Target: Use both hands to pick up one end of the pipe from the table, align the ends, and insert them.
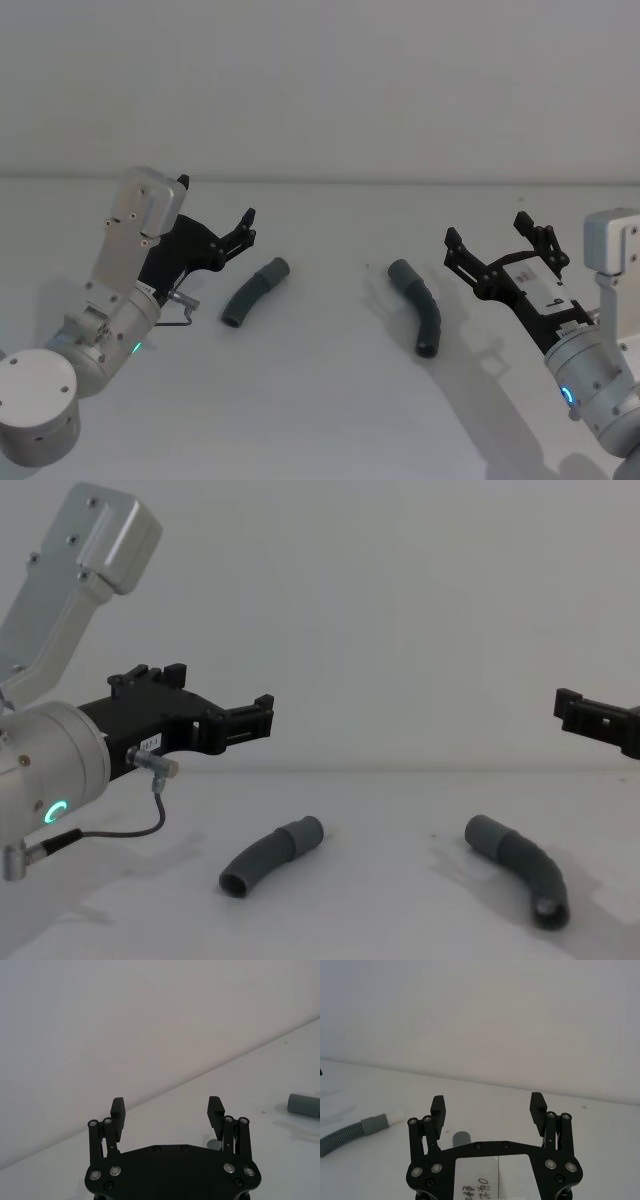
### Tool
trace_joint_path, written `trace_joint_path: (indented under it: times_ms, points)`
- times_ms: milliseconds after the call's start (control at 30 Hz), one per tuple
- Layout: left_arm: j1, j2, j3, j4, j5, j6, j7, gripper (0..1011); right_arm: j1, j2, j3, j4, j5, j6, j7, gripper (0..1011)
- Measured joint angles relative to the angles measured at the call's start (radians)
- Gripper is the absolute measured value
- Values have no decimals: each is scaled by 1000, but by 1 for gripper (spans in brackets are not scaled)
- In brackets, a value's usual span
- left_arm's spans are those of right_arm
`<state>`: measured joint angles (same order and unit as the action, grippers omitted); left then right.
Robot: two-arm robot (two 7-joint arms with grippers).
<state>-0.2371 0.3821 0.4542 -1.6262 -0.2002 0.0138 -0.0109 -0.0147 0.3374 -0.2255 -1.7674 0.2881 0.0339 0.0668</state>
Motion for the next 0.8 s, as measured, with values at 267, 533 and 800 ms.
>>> trace_joint_path:
  times_ms: [267,533,800]
  points:
    - [0,0,0,0,0,0,0,1001,0,0,0,0,0,0,0,1001]
    - [0,0,0,0,0,0,0,1001,0,0,0,1,0,0,0,1001]
    - [-5,0,0,0,-5,8,-12,1001,0,0,0,1,-1,0,0,1001]
